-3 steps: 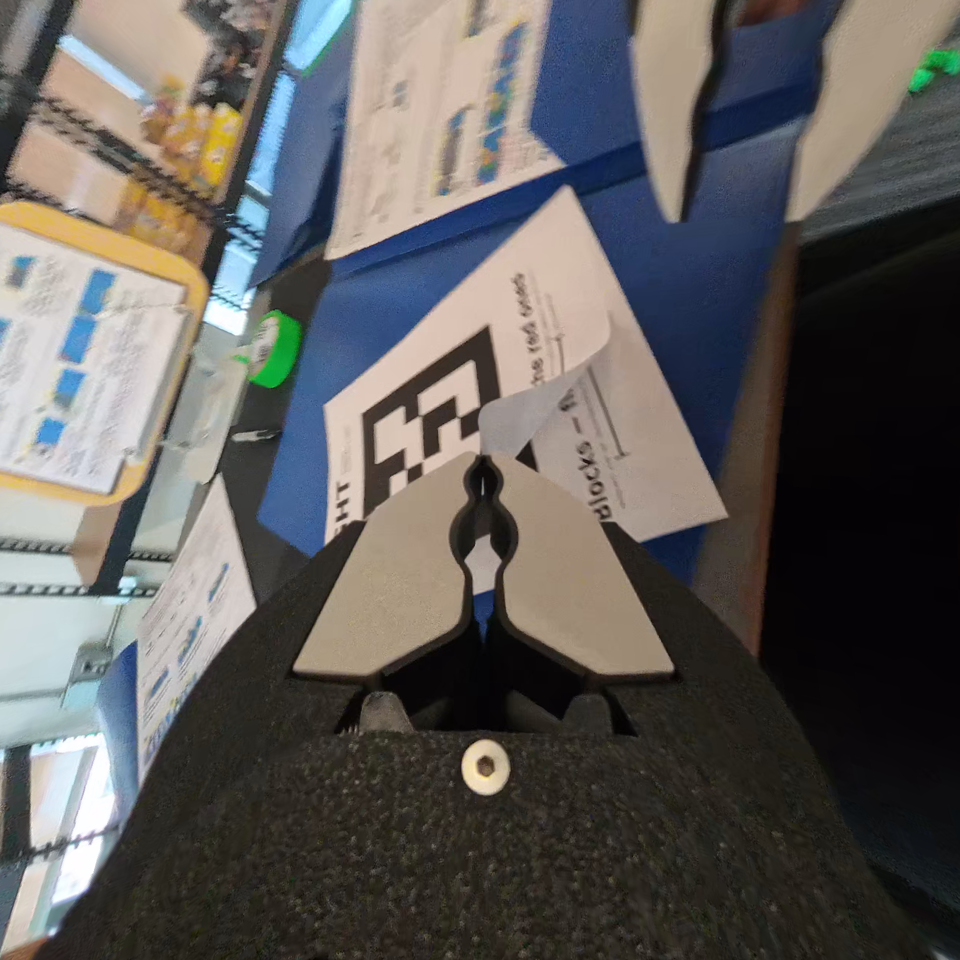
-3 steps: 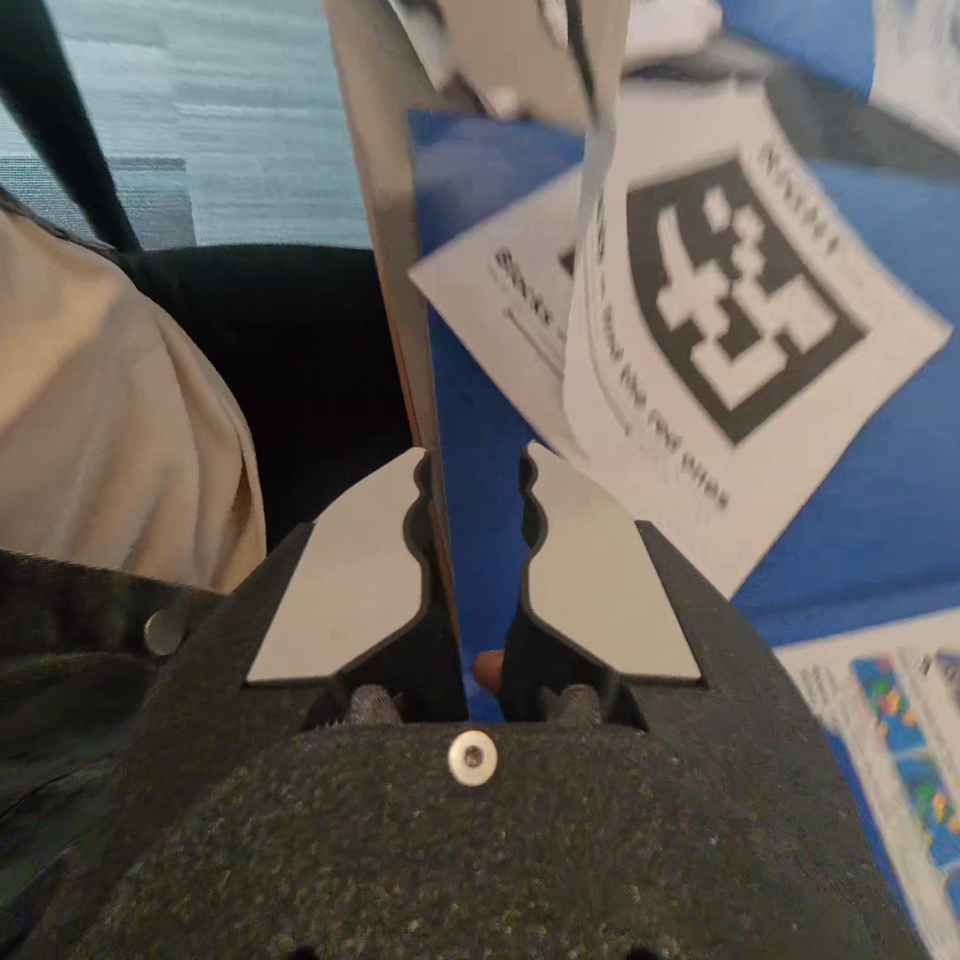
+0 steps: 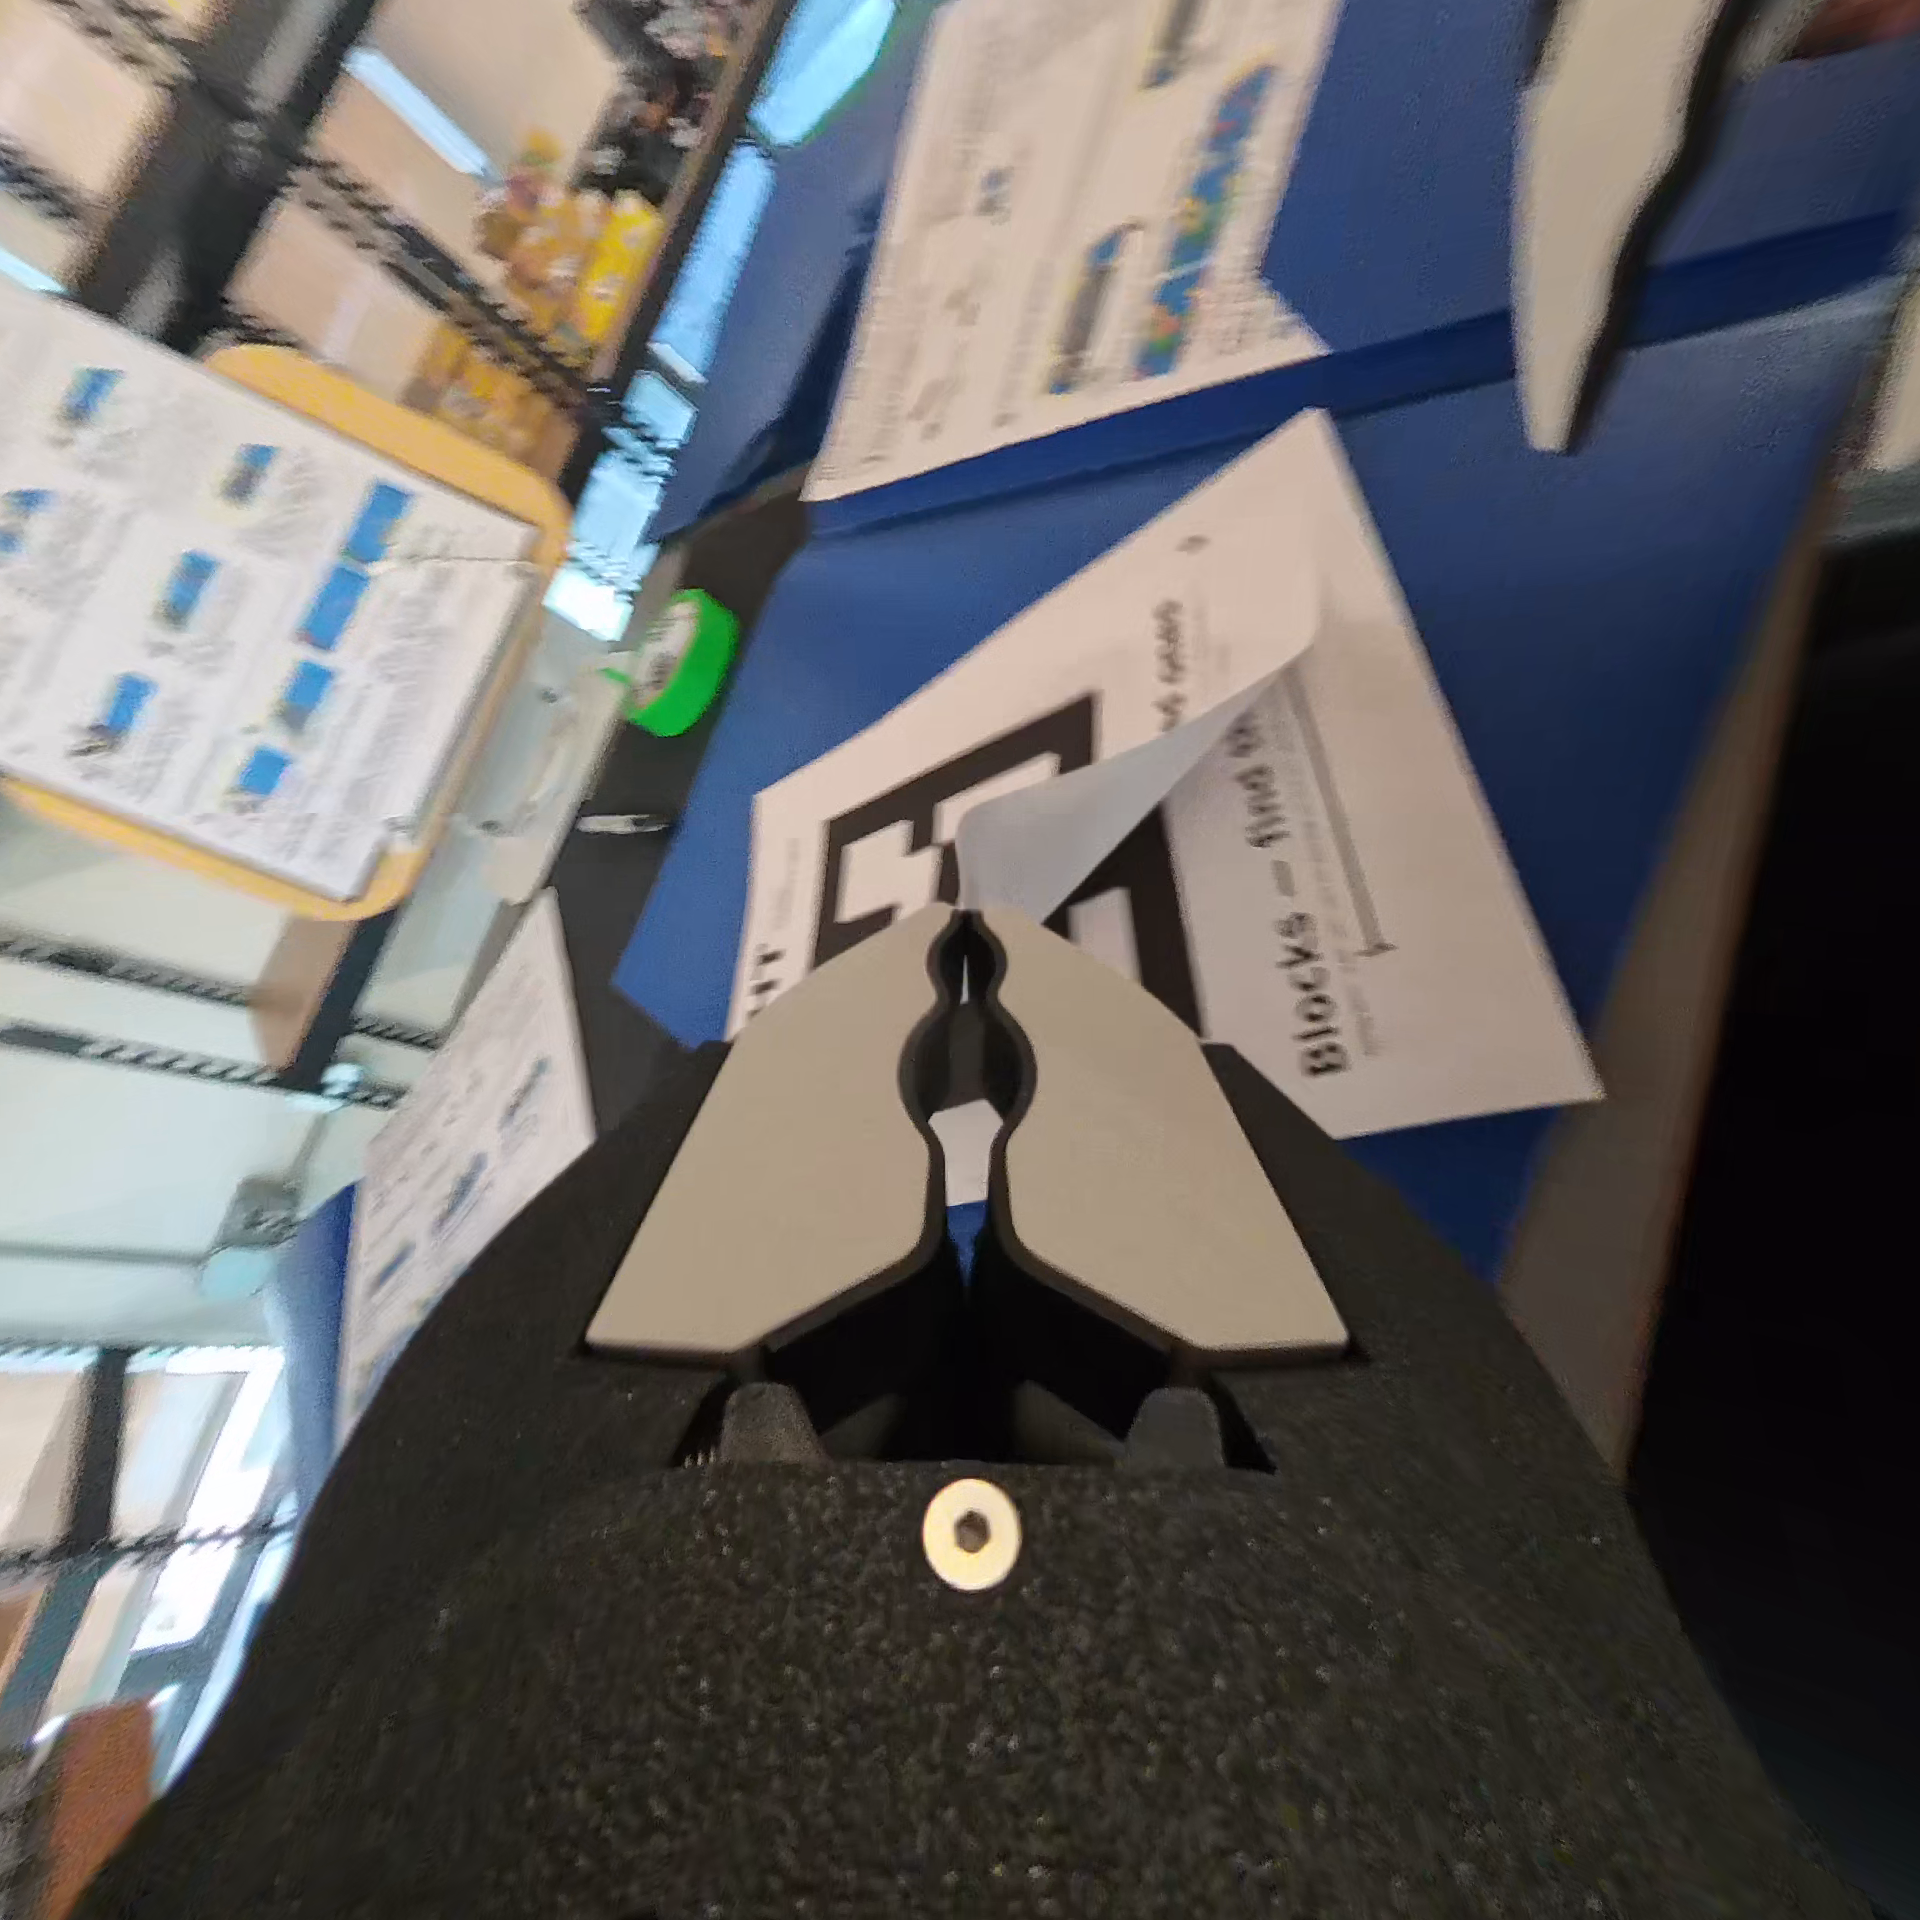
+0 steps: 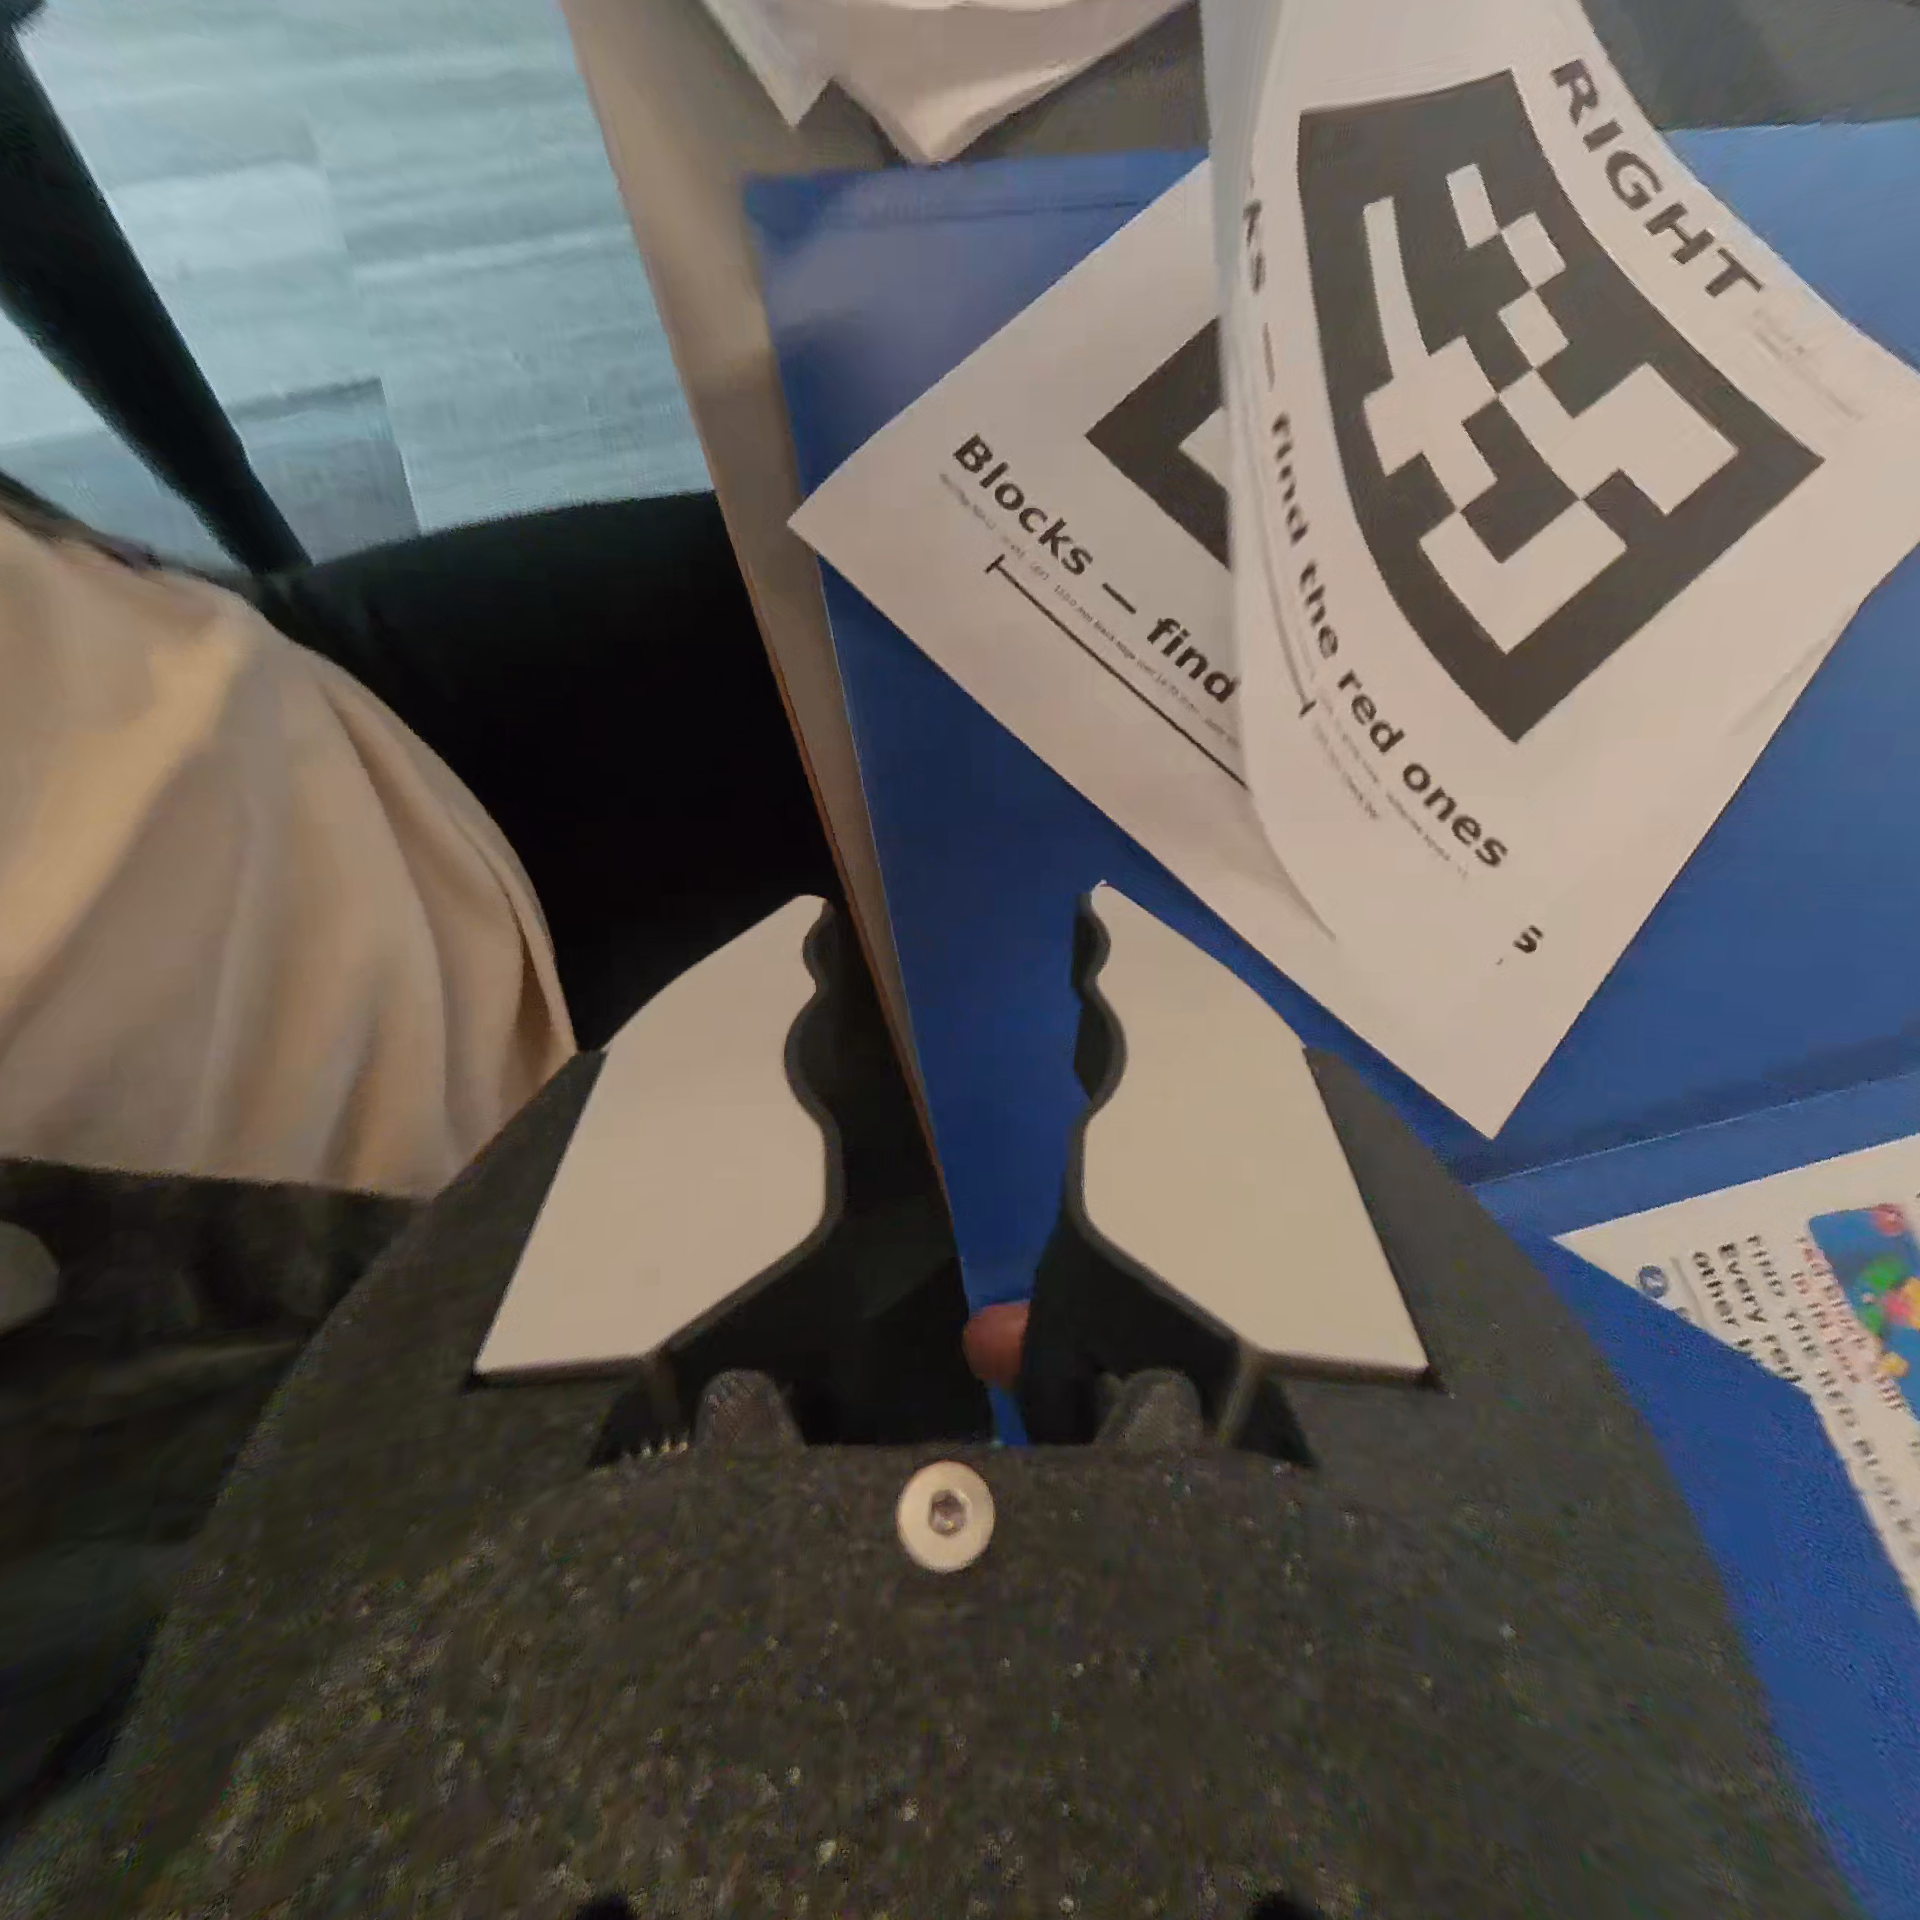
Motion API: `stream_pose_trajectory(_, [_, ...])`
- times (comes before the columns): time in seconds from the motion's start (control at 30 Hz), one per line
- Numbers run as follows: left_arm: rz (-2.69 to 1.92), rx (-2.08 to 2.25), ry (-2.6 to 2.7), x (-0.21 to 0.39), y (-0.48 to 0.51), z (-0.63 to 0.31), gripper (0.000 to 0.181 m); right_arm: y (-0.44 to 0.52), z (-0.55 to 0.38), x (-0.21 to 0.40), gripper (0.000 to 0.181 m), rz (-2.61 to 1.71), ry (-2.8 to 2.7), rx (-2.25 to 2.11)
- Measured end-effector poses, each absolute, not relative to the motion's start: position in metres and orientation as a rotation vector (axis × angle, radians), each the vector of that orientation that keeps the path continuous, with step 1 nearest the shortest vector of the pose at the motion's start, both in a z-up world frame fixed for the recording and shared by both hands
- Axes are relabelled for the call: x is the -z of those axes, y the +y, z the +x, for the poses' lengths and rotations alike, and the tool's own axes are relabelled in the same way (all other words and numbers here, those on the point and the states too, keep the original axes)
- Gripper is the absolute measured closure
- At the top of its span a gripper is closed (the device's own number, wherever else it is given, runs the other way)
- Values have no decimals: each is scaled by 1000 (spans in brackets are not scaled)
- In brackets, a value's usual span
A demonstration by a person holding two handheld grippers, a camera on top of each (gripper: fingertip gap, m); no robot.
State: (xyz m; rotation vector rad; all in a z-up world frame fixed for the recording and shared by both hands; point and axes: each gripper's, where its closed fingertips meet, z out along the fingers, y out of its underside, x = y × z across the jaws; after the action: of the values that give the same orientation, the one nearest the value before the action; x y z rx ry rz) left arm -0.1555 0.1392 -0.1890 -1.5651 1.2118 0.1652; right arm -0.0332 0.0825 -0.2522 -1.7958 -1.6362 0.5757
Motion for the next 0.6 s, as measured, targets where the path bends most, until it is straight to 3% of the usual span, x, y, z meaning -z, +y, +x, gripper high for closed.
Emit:
stream_pose_trajectory(0.1, [-1480, -305, 1175, 177, 150, -168, 181, 89, -38, 252, 139, -1863, -1528, -545])
stream_pose_trajectory(0.2, [-1475, -579, 1351, 209, 153, -179, 181, 100, -35, 259, 131, -1998, -1413, -476])
stream_pose_trajectory(0.6, [-1494, -451, 1495, 257, 134, -162, 181, 104, -36, 246, 111, -2203, -1285, -344])
